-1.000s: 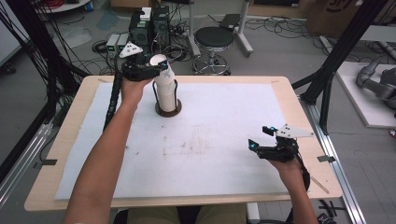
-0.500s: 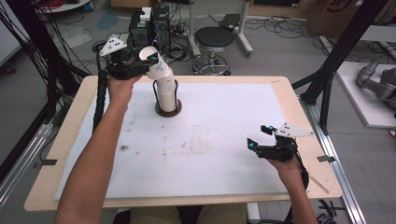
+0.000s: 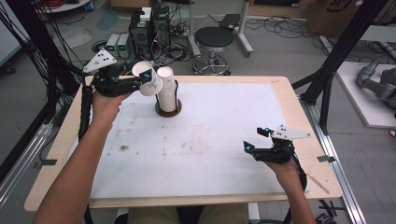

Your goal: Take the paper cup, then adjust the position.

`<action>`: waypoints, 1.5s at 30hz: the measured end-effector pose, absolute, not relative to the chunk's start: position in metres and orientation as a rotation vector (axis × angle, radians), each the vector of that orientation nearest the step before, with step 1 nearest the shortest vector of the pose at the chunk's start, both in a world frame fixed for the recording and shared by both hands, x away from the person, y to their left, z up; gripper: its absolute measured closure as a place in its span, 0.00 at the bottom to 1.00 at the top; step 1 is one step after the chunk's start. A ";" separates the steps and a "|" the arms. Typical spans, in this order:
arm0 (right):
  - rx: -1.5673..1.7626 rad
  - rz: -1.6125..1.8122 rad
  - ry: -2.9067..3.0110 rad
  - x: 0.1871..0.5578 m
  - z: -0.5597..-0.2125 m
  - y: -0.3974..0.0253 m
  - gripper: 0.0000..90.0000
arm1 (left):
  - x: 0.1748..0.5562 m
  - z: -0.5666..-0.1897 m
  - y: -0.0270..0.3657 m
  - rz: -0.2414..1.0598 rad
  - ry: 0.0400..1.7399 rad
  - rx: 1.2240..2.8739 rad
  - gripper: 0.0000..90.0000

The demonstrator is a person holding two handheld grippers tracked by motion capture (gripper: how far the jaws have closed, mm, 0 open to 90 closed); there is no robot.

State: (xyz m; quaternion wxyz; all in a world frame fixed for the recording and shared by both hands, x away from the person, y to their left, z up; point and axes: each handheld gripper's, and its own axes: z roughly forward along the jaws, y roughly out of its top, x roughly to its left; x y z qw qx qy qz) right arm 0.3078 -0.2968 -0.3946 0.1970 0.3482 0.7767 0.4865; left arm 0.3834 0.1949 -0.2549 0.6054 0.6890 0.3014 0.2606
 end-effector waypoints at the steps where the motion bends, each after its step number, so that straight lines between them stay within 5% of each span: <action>1: 0.975 1.364 2.175 0.309 -0.395 -0.297 0.22 | 0.381 -0.256 0.194 0.599 0.687 1.598 0.42; 20: 1.003 1.351 2.206 0.310 -0.402 -0.303 0.22 | 0.348 -0.298 0.167 0.404 0.515 1.654 0.42; 45: 0.924 1.415 2.257 0.309 -0.395 -0.284 0.22 | 0.339 -0.324 0.149 0.339 0.478 1.685 0.42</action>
